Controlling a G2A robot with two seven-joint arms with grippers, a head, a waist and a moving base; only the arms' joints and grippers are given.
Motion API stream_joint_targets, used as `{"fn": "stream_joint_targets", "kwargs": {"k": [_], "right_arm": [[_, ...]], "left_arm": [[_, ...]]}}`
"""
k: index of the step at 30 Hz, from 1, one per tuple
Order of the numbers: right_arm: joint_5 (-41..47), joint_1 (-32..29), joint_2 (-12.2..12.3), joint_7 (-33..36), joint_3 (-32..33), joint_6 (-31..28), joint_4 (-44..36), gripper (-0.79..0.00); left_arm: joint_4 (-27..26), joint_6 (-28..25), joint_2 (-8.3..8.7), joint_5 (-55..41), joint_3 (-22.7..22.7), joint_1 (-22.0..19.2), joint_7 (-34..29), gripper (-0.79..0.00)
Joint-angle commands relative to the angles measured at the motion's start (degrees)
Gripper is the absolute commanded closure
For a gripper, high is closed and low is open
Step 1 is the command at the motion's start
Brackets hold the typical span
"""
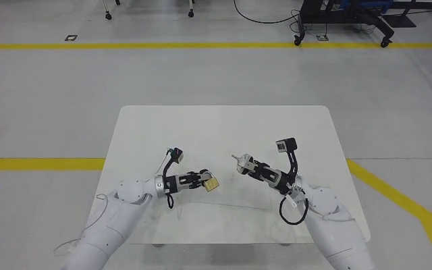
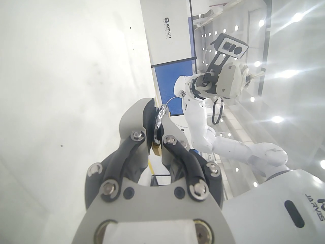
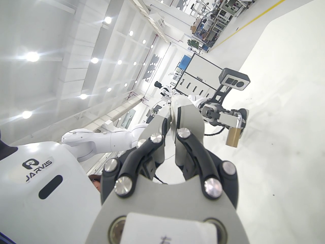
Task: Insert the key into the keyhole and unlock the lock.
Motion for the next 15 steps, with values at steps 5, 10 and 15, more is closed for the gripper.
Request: {"fn": "stream_joint_targets", "kwargs": {"k": [5, 10, 15], "right_arm": [[-13.08, -3.30, 0.29, -6.03, -0.10, 0.76, -6.45, 0.000], [-19.62, -7.44, 0.80, -11.50, 2.60, 0.49, -11.42, 0.000], [-26.87, -10.42, 1.14, -16.09, 4.46, 2.57, -14.92, 0.000]], "left_arm": [[6.95, 19.07, -1.12, -27.58, -2.12, -4.09, -18.44, 0.000], [12.58, 24.50, -3.18, -28.36, 0.80, -9.27, -19.41, 0.000], [14.72, 25.78, -4.15, -26.82, 2.37, -11.57, -17.82, 0.000]]}}
